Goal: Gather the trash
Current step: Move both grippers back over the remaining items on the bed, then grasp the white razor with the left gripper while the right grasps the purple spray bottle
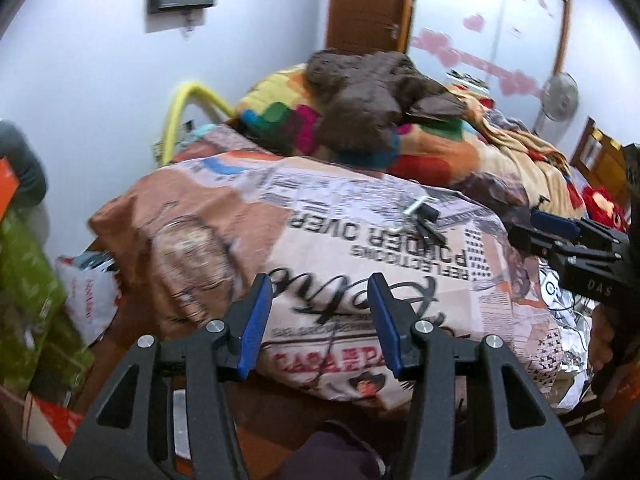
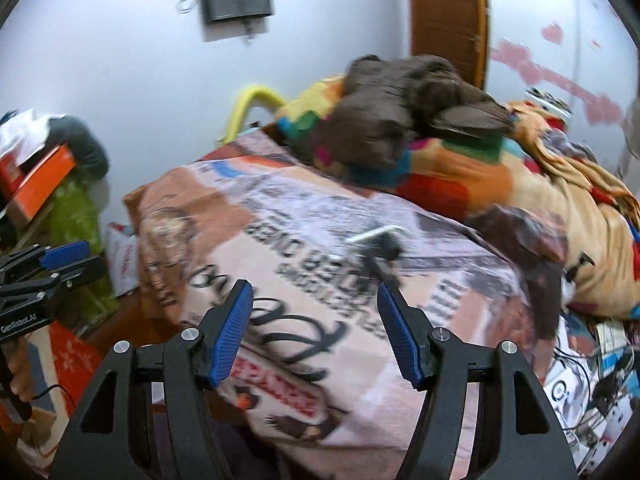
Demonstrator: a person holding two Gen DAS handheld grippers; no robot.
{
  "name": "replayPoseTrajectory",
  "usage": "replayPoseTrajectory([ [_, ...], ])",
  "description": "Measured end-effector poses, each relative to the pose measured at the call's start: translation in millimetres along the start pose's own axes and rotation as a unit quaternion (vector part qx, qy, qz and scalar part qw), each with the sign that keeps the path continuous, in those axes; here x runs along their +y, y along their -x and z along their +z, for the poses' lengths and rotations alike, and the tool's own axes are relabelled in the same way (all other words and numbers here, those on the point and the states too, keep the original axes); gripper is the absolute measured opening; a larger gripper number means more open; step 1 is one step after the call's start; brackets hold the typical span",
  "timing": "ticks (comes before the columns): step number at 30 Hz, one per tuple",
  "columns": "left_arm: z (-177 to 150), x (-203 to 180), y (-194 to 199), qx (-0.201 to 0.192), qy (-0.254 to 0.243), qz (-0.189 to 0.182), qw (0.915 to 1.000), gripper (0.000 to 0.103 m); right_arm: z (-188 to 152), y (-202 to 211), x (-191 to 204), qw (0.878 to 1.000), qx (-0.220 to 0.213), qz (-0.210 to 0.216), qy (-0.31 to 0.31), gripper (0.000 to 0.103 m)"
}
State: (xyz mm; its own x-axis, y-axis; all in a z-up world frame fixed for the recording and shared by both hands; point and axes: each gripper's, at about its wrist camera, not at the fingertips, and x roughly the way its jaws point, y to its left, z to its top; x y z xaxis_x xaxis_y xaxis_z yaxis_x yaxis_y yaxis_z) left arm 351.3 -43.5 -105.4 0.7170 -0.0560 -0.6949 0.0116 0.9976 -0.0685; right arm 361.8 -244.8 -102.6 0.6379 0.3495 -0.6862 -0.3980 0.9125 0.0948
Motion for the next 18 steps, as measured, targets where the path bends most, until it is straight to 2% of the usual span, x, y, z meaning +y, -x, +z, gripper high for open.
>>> replayPoseTrajectory([
  [6, 21, -43, -46, 0.022, -0.032, -0.039, 0.9985, 0.049, -1, -12, -52, 0.999, -0.001, -0.034, -0.035, 0.061],
  [18, 63, -114, -153, 0.061, -0.103, -0.105, 0.9873, 0.049, -6, -61, -104, 0.996, 0.013, -0.070, -0.049, 0.061],
])
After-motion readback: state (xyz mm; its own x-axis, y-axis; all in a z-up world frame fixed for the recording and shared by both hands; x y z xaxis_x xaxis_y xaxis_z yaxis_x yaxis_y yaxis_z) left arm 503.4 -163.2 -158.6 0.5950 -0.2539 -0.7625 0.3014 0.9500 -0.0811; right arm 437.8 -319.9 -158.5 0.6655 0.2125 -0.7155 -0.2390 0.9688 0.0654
